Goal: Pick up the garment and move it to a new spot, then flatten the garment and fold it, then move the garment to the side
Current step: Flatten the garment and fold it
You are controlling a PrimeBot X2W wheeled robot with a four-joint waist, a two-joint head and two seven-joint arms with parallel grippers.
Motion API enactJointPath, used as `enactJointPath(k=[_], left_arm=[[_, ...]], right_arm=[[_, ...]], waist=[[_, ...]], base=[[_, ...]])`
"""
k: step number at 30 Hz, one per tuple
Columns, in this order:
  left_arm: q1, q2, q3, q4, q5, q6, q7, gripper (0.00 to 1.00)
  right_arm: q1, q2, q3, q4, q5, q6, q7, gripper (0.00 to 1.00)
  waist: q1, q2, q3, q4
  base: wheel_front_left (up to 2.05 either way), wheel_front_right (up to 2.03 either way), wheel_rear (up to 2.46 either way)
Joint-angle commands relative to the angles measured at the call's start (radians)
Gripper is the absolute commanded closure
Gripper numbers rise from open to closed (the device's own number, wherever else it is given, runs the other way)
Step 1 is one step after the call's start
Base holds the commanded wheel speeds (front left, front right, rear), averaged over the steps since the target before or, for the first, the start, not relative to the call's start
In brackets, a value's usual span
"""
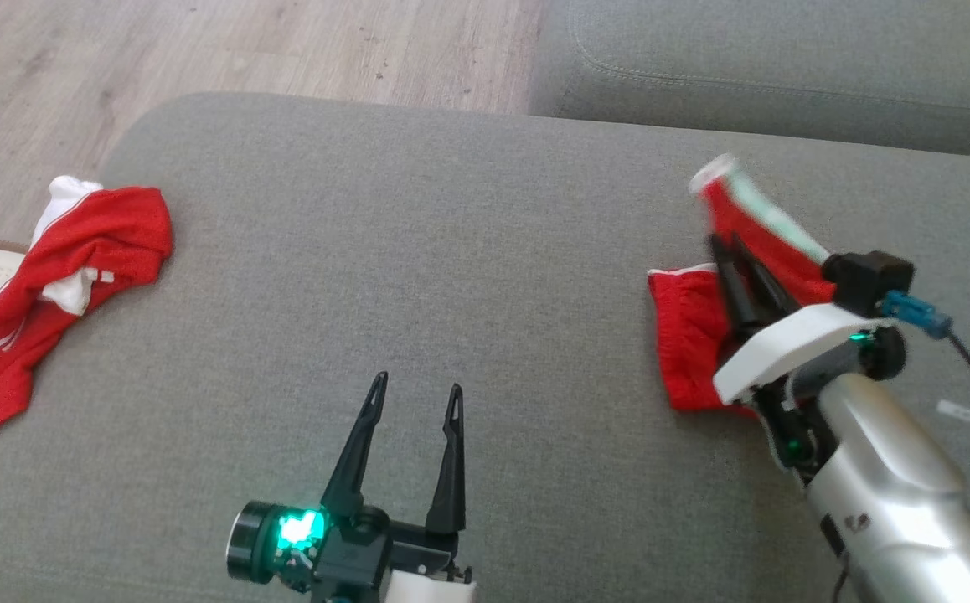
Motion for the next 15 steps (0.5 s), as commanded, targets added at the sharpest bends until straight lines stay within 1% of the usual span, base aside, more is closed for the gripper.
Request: enactJointPath(k=[1, 4, 9, 15], left_arm=[[-0.022, -0.005, 0.042, -0.026, 0.011, -0.001, -0.005, 0.00], [-0.015, -0.005, 0.049, -0.024, 0.012, 0.002, -0.005, 0.00], [-0.008, -0.005, 0.052, -0.027, 0.009, 0.006, -0.005, 0.00], [-0.004, -0.005, 0.056, -0.026, 0.006, 0.009, -0.005, 0.00]], right_arm=[[0.002, 0.009, 0.007, -0.055, -0.009, -0.001, 0.007, 0.00], [0.023, -0.007, -0.022, -0.099, -0.029, -0.001, 0.008, 0.00], [0.076, -0.071, -0.103, -0.157, -0.054, -0.001, 0.023, 0.00], [0.190, -0.155, -0.148, -0.256, -0.022, -0.001, 0.013, 0.00]], waist=[[0.0000, 0.0000, -0.001, 0.002], [0.0000, 0.0000, -0.009, -0.007], [0.0000, 0.0000, -0.023, -0.032], [0.0000, 0.0000, -0.043, -0.055]], base=[[0.00, 0.00, 0.00], [0.00, 0.00, 0.00], [0.00, 0.00, 0.00], [0.00, 0.00, 0.00]])
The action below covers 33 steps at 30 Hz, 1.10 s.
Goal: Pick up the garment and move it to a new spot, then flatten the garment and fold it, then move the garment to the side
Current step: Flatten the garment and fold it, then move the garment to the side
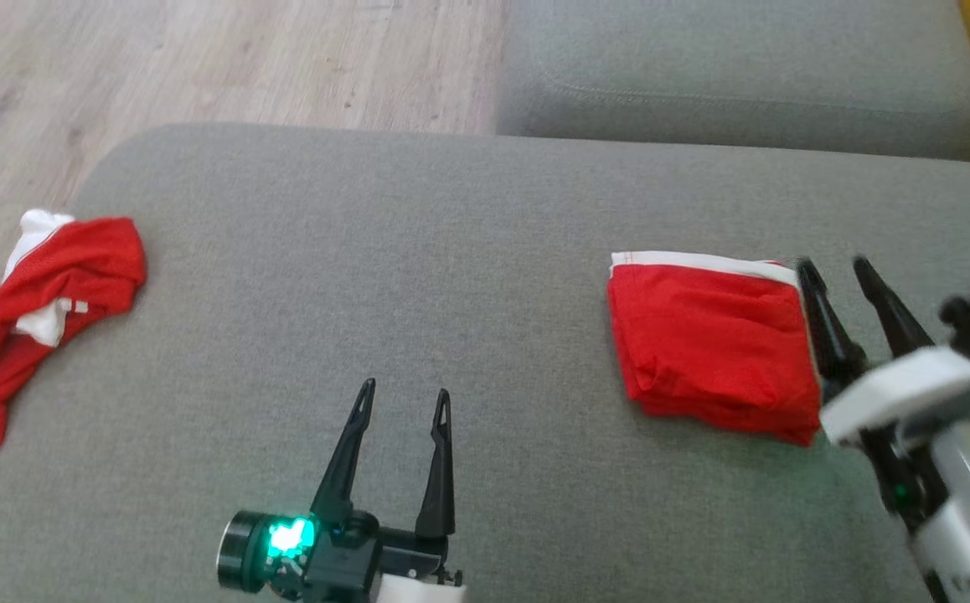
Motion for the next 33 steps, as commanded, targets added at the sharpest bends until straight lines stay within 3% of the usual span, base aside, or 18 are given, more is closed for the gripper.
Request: enactJointPath(k=[1, 10, 18, 33], left_arm=[[-0.015, -0.005, 0.037, -0.027, 0.004, 0.006, -0.005, 0.00], [0.029, -0.005, 0.091, 0.003, -0.021, 0.009, -0.005, 0.00], [0.087, -0.005, 0.138, 0.026, -0.031, 0.007, -0.005, 0.00], [0.158, -0.005, 0.172, 0.078, -0.010, -0.026, -0.005, 0.00]], right_arm=[[0.028, -0.037, -0.007, -0.050, 0.009, -0.001, -0.022, 0.00], [0.189, -0.030, -0.094, -0.092, -0.034, -0.001, -0.088, 0.00], [0.348, 0.039, -0.160, -0.161, -0.130, -0.001, -0.111, 0.00], [0.484, 0.121, -0.178, -0.226, -0.317, -0.001, -0.115, 0.00]], waist=[[0.0000, 0.0000, -0.014, -0.011], [0.0000, 0.0000, -0.050, -0.051], [0.0000, 0.0000, -0.092, -0.090], [0.0000, 0.0000, -0.162, -0.120]], base=[[0.00, 0.00, 0.00], [0.00, 0.00, 0.00], [0.00, 0.00, 0.00], [0.00, 0.00, 0.00]])
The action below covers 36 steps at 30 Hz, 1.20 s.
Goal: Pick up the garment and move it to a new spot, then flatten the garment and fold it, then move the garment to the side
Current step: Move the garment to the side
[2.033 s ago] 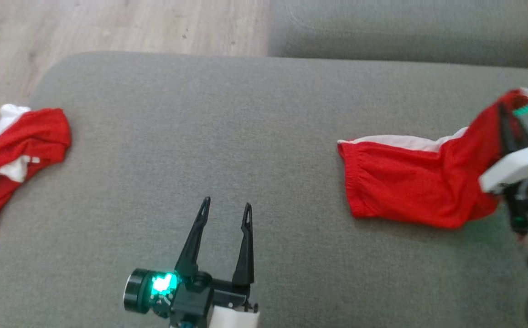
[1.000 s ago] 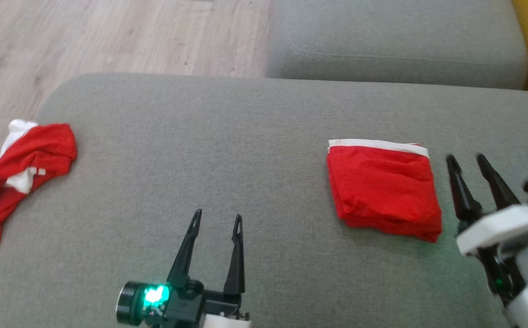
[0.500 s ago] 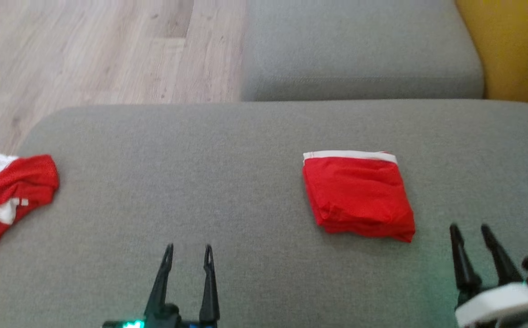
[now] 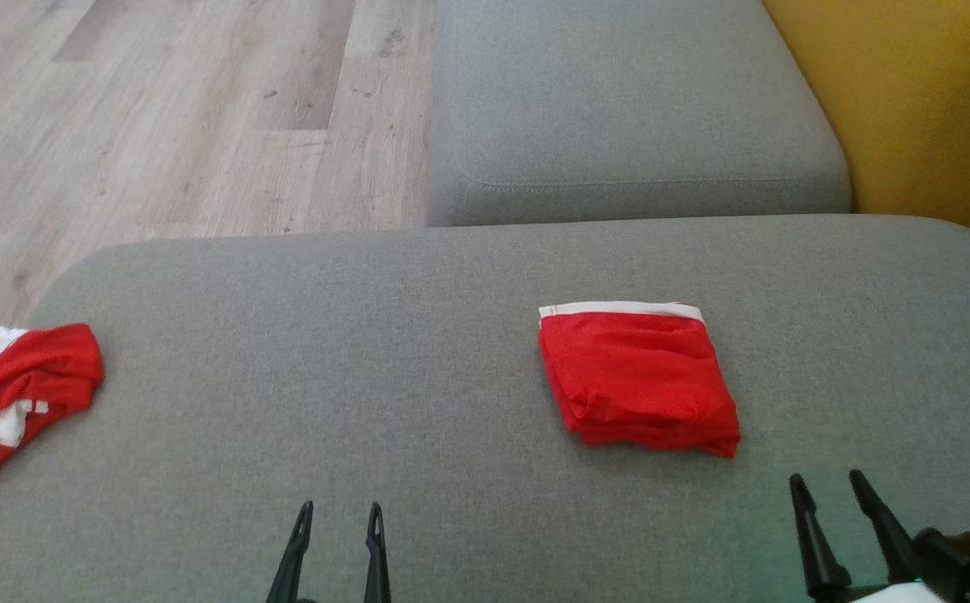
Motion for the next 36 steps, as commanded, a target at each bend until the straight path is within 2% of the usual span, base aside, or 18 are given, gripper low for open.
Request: enactJointPath(k=[1, 9, 23, 32, 36], left_arm=[[-0.034, -0.006, 0.040, -0.025, 0.010, -0.006, -0.005, 0.00], [-0.022, -0.001, 0.061, -0.009, 0.008, -0.036, -0.005, 0.00], [-0.017, -0.002, 0.070, -0.005, 0.023, -0.055, -0.005, 0.00], [-0.053, -0.004, 0.061, -0.031, 0.030, -0.052, -0.005, 0.00], [-0.080, -0.005, 0.051, -0.028, 0.037, -0.046, -0.005, 0.00]], right_arm=[[-0.025, -0.012, 0.016, -0.035, -0.013, -0.001, -0.014, 0.00], [-0.017, 0.004, 0.030, -0.043, -0.044, -0.001, -0.014, 0.00], [-0.005, 0.015, 0.037, -0.049, -0.055, -0.001, -0.014, 0.00], [-0.075, -0.005, 0.037, -0.038, -0.045, -0.001, -0.014, 0.00], [-0.160, -0.026, 0.050, -0.001, 0.041, -0.001, 0.019, 0.00]], waist=[[0.0001, -0.0001, -0.003, -0.002], [0.0001, -0.0001, -0.010, -0.010], [0.0001, -0.0001, 0.000, -0.013], [0.0001, -0.0001, 0.096, 0.008], [0.0001, -0.0001, 0.158, 0.019]], base=[[0.00, 0.00, 0.00], [0.00, 0.00, 0.00], [0.00, 0.00, 0.00], [0.00, 0.00, 0.00], [0.00, 0.00, 0.00]])
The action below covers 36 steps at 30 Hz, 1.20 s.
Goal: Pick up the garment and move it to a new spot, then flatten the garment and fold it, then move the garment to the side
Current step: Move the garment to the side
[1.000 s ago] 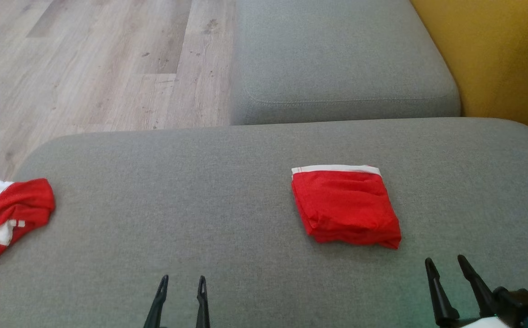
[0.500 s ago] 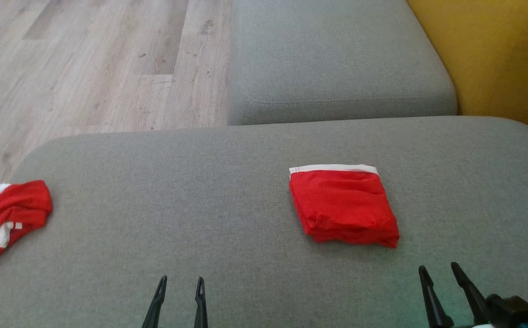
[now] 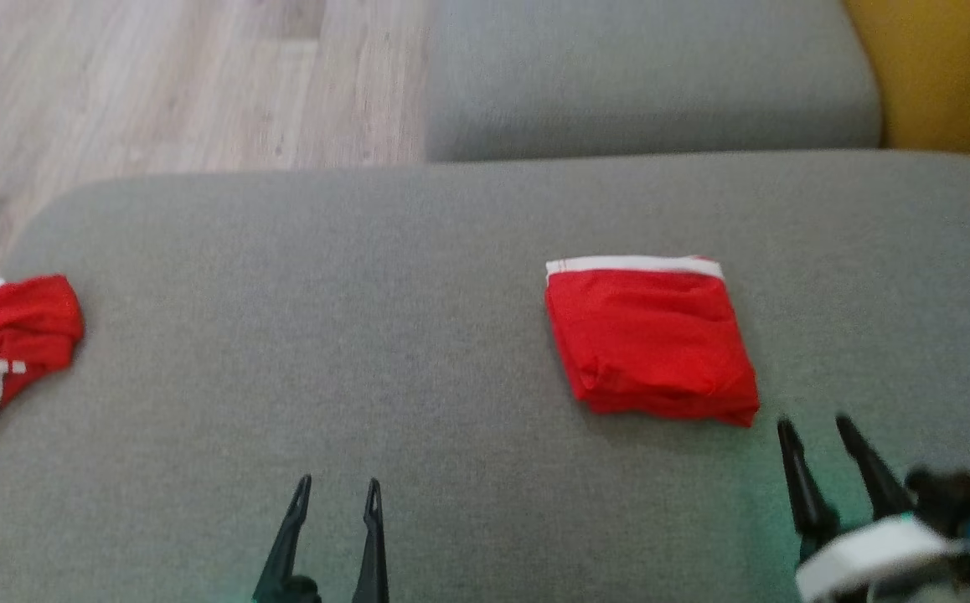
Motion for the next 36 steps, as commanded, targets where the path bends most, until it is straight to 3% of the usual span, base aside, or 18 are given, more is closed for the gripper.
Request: enactJointPath(k=[1, 14, 22, 23, 24, 25, 30, 36], left_arm=[[-0.059, -0.006, 0.022, -0.034, 0.009, 0.008, -0.005, 0.00], [-0.195, -0.007, -0.029, -0.023, -0.011, 0.038, -0.005, 0.00], [-0.228, -0.007, -0.061, -0.011, -0.027, 0.056, -0.005, 0.00], [-0.231, -0.007, -0.064, -0.011, -0.028, 0.059, -0.005, 0.00], [-0.233, -0.007, -0.067, -0.011, -0.030, 0.062, -0.005, 0.00], [-0.234, -0.007, -0.068, -0.012, -0.031, 0.065, -0.005, 0.00], [-0.237, -0.007, -0.060, -0.019, -0.031, 0.077, -0.005, 0.00], [-0.262, -0.007, -0.057, -0.029, -0.023, 0.075, -0.005, 0.00]], right_arm=[[-0.086, -0.038, 0.021, -0.027, 0.032, -0.001, 0.023, 0.00], [-0.387, -0.151, 0.052, 0.092, 0.366, -0.001, 0.364, 0.00], [-0.419, -0.171, 0.129, 0.152, 0.459, -0.001, 0.452, 0.00], [-0.420, -0.173, 0.138, 0.155, 0.472, -0.001, 0.456, 0.22], [-0.421, -0.178, 0.148, 0.157, 0.482, -0.001, 0.459, 0.64], [-0.422, -0.183, 0.156, 0.157, 0.489, -0.001, 0.457, 1.00], [-0.439, -0.237, 0.171, 0.157, 0.490, -0.001, 0.409, 1.00], [-0.486, -0.353, 0.161, 0.156, 0.447, -0.001, 0.382, 1.00]], waist=[[-0.0001, 0.0000, 0.056, 0.011], [-0.0001, 0.0000, 0.213, 0.038], [-0.0001, 0.0000, 0.228, 0.056], [-0.0001, 0.0000, 0.230, 0.058], [-0.0001, 0.0000, 0.231, 0.059], [-0.0001, 0.0000, 0.232, 0.059], [-0.0001, 0.0000, 0.244, 0.031], [-0.0001, 0.0000, 0.291, -0.039]], base=[[0.00, 0.00, 0.00], [0.00, 0.00, 0.00], [0.00, 0.00, 0.00], [0.00, 0.00, 0.00], [0.00, 0.00, 0.00], [0.00, 0.00, 0.00], [0.00, 0.00, 0.00], [0.00, 0.00, 0.00]])
